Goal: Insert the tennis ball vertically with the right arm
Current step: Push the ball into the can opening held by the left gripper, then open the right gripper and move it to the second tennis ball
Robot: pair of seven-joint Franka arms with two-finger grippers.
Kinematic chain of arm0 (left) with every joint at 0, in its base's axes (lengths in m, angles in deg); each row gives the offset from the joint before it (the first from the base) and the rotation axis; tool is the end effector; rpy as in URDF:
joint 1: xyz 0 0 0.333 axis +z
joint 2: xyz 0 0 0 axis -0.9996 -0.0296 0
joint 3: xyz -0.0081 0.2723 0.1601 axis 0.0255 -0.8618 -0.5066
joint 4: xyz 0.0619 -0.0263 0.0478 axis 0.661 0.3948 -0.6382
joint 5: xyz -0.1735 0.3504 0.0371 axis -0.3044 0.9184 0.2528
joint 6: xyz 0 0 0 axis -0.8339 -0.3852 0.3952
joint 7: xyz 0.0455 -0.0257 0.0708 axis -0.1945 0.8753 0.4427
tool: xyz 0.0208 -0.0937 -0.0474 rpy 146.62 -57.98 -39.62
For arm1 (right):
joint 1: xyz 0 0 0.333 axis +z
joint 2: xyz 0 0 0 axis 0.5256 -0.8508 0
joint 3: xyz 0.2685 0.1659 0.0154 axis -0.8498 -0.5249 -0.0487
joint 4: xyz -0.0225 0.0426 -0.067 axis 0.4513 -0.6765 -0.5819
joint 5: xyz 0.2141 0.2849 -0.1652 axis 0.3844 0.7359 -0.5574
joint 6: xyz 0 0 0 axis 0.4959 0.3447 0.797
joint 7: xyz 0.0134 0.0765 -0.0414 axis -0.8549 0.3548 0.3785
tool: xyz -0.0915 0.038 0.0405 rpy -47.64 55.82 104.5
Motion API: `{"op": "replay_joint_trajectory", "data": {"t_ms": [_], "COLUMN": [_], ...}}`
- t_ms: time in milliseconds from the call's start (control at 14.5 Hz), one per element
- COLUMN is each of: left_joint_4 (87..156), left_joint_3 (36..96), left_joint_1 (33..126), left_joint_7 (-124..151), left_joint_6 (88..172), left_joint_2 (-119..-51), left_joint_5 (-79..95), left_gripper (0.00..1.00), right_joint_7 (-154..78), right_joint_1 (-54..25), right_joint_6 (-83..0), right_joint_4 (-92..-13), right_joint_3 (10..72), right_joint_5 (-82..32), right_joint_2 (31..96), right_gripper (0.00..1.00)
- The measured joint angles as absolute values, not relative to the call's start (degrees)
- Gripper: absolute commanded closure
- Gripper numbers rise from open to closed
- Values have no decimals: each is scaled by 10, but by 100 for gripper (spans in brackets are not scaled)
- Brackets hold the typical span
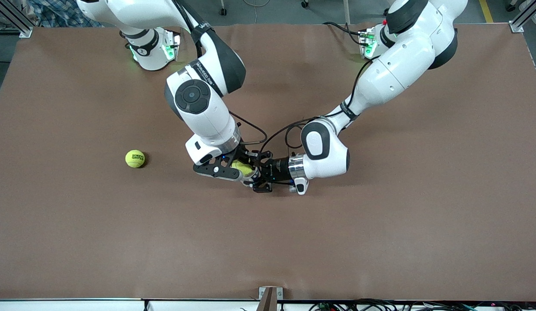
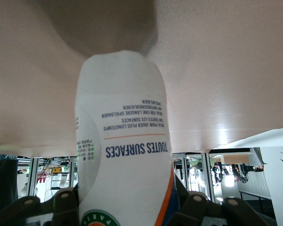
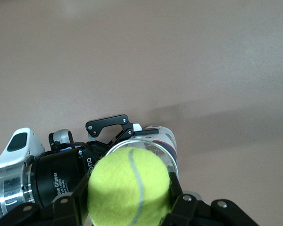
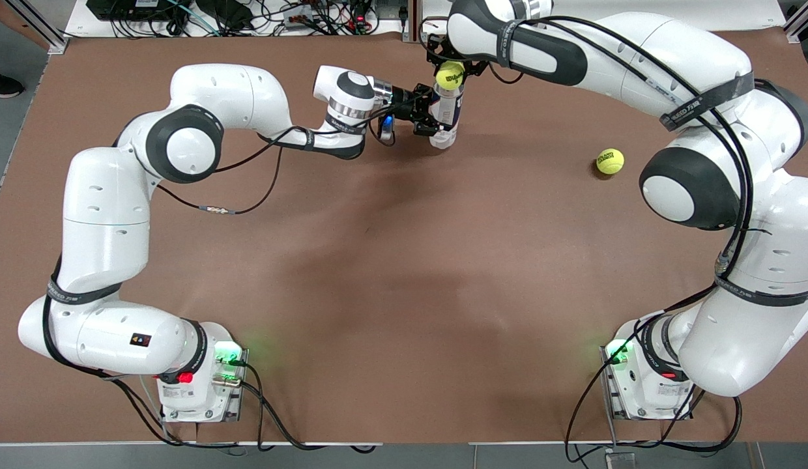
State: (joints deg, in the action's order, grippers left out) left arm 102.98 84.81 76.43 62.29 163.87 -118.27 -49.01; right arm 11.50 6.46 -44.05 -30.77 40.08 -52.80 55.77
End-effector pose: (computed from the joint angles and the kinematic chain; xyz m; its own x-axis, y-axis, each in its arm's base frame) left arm 0.5835 -0.4623 0.1782 0.0559 0.4104 -0.9102 0.9984 -0.0263 0.0494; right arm 0.5950 0.4214 0.4223 0.9718 -0.2332 0.0356 -0.2229 -0.9572 -0.1846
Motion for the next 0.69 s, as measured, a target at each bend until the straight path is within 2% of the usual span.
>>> {"op": "replay_joint_trajectory", "data": {"t_ms": [69, 689], "left_joint_4": [1030, 1031], "left_joint_3": [848, 848], "left_joint_1": [764, 761], "left_joint_7": [622, 619], "left_joint_6": [1639, 1639], "left_joint_2": [-1183, -1183], "left_joint_5": [-490, -490], "left_gripper": [34, 34], "right_joint_7": [115, 114], "right_joint_1": [65, 66], "right_joint_6": [-440, -435], "right_joint_4": [-308, -307], "right_joint_3": [401, 405], "right_joint_5": [-528, -529], "right_joint_2": [558, 558], "right_gripper": [0, 0]}}
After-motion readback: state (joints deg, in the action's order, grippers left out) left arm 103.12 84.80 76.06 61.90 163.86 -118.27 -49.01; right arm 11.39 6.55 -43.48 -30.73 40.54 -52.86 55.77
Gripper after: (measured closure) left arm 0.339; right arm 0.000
